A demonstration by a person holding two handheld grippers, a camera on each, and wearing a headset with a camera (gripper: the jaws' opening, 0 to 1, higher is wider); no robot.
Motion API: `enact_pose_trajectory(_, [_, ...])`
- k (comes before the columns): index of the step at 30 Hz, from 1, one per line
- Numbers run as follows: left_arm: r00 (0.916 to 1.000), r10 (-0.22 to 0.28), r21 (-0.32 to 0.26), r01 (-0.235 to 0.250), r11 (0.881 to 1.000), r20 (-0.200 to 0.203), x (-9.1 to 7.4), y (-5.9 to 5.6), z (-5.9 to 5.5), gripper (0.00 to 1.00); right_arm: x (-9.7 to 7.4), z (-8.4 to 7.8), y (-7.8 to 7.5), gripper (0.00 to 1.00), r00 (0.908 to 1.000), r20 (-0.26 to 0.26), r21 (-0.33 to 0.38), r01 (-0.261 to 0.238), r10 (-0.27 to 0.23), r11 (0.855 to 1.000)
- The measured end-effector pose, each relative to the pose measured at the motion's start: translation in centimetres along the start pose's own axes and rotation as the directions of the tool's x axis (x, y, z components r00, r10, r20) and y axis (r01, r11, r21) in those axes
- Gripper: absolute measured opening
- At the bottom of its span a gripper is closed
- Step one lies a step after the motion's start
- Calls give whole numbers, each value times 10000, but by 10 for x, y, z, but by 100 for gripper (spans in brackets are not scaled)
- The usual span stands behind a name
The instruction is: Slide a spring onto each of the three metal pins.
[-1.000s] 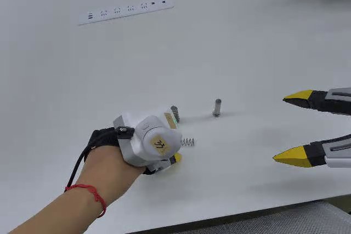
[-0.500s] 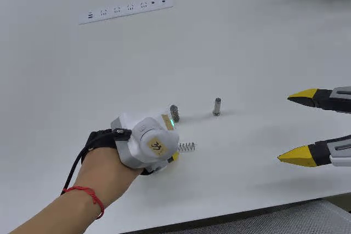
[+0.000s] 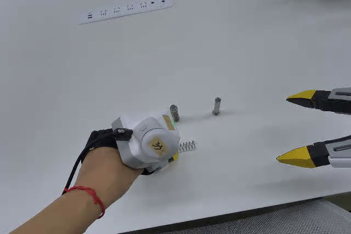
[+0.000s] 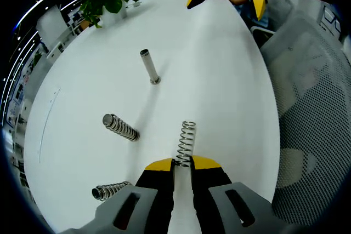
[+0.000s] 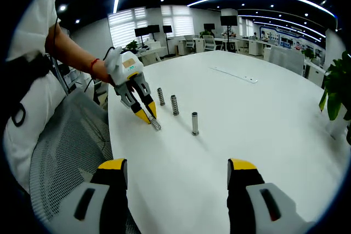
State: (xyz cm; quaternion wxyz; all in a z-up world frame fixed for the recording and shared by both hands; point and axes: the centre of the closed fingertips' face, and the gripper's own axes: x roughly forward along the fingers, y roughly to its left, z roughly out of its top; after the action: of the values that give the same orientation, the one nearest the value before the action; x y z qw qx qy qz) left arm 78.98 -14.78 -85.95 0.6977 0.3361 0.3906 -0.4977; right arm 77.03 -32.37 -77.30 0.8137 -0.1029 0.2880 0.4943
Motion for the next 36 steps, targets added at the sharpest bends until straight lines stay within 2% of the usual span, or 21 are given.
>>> enact_pose_trajectory(8, [9999,-100,-254,102,9996,66,-2,-3,1,12,3,2,4,75,10000,-2,-20,-70,70,10000])
enact_pose_trajectory(12, [9996,-169,-505,181,9986,242,-3,-5,2,11,4,4,5,75,9999,16,-33,-104,104,9999])
enact_pose_trajectory(24, [9986,-221,-719,255,9971,478,-5,-10,5,11,5,7,7,74,9998,-52,-90,-173,173,9998])
enact_pose_trajectory(36, [9947,-250,-1199,370,9921,1000,-8,-12,8,11,10,11,13,73,9996,-43,-119,-287,287,9995])
